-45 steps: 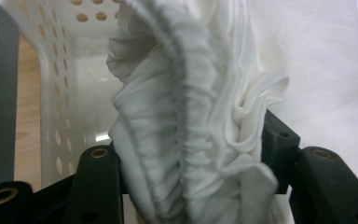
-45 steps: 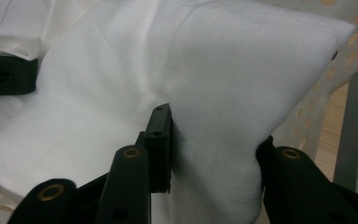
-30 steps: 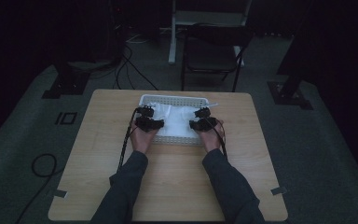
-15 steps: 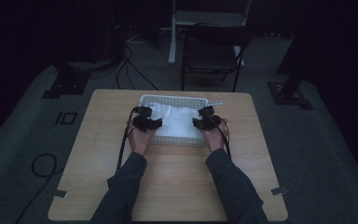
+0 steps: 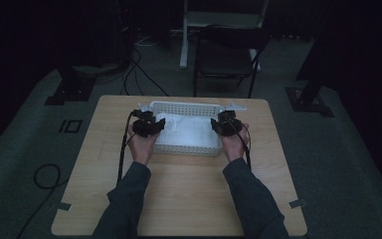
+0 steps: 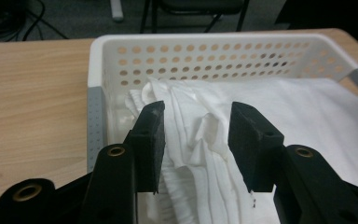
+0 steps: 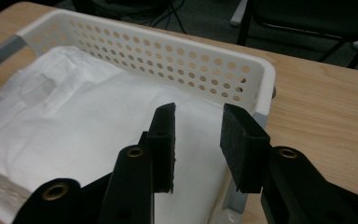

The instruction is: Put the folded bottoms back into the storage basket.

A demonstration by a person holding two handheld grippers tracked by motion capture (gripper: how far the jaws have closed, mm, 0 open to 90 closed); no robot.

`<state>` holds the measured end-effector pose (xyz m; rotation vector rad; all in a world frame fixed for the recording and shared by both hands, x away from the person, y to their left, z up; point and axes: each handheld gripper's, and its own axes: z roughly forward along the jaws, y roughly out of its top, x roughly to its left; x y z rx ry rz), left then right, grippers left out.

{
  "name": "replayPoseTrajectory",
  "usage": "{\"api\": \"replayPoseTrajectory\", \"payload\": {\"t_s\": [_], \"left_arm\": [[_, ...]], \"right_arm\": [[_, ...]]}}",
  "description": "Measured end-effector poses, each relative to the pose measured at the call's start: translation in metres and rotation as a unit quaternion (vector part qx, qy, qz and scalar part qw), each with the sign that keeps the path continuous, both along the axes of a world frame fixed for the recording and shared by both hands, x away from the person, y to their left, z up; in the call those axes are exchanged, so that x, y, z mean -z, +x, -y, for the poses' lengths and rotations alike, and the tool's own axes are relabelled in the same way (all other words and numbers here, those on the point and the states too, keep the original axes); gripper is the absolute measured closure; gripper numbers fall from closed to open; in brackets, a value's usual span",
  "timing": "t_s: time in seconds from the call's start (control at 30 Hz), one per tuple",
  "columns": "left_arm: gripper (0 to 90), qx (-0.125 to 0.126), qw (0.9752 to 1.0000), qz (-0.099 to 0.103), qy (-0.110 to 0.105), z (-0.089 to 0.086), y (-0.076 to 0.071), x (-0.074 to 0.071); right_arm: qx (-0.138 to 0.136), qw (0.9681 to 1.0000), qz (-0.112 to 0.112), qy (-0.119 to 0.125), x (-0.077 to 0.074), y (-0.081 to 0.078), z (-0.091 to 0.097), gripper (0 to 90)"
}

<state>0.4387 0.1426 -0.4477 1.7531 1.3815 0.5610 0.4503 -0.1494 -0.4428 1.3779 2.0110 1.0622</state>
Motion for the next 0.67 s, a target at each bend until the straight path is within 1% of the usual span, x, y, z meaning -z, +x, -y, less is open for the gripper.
{"api": "replayPoseTrajectory", "payload": {"t_s": [0.1, 0.2, 0.3, 0.37, 0.43, 0.47, 0.53, 0.6, 0.67], "left_arm": [[53.6, 0.002, 0.9999, 0.014, -0.007, -0.006, -0.008, -0.002], [51.6, -0.005, 0.9996, 0.028, -0.001, -0.013, -0.016, 0.000], [49.6, -0.017, 0.9993, 0.034, -0.003, -0.024, -0.023, 0.006], [49.1, -0.026, 0.9990, 0.035, -0.005, -0.031, -0.026, 0.011], [48.3, -0.038, 0.9987, 0.034, -0.003, -0.040, -0.028, 0.016], [48.0, -0.046, 0.9984, 0.034, -0.001, -0.044, -0.029, 0.019], [47.5, -0.062, 0.9976, 0.029, -0.004, -0.056, -0.029, 0.027], [46.8, -0.082, 0.9965, 0.019, -0.004, -0.066, -0.028, 0.036], [46.0, -0.100, 0.9950, 0.003, 0.005, -0.076, -0.024, 0.047]], "right_arm": [[-0.004, 1.0000, 0.006, 0.005, -0.001, -0.006, 0.005, 65.5], [-0.004, 1.0000, 0.008, 0.004, 0.001, -0.009, 0.011, 65.5], [0.004, 0.9999, 0.010, 0.010, 0.005, -0.013, 0.021, 65.5], [0.009, 0.9999, 0.010, 0.011, 0.008, -0.015, 0.027, 65.5], [0.017, 0.9998, 0.008, 0.012, 0.013, -0.016, 0.035, 65.4], [0.022, 0.9997, 0.005, 0.013, 0.016, -0.016, 0.039, 65.5], [0.031, 0.9994, -0.004, 0.015, 0.024, -0.015, 0.046, 65.4], [0.040, 0.9991, -0.010, 0.014, 0.032, -0.013, 0.052, 65.1], [0.047, 0.9986, -0.017, 0.015, 0.039, -0.010, 0.057, 65.0]]}}
